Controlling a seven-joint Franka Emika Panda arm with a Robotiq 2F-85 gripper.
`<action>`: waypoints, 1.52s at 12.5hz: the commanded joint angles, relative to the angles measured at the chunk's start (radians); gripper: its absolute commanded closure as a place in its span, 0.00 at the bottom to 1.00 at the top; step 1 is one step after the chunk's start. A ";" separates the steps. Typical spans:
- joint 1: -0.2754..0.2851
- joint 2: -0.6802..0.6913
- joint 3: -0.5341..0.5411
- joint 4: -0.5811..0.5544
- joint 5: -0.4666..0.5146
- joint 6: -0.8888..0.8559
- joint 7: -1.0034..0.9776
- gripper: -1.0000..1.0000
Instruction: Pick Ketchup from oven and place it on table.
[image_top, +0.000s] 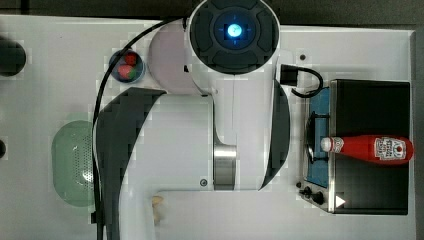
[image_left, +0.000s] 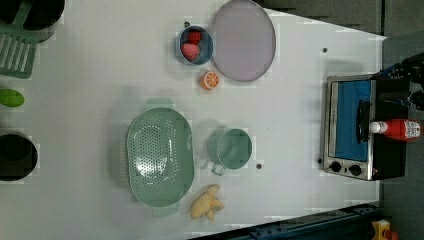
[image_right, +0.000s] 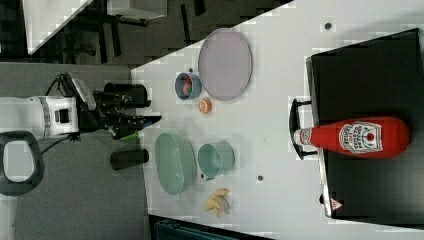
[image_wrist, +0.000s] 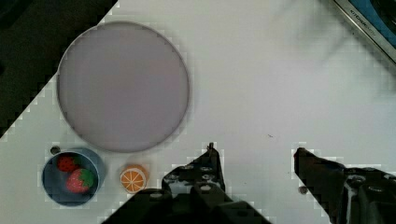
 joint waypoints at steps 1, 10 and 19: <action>-0.023 -0.413 -0.003 -0.151 0.039 -0.343 -0.020 0.26; -0.056 -0.283 -0.212 -0.153 0.033 -0.161 -0.020 0.00; -0.083 0.006 -0.523 -0.151 0.032 0.236 -0.020 0.00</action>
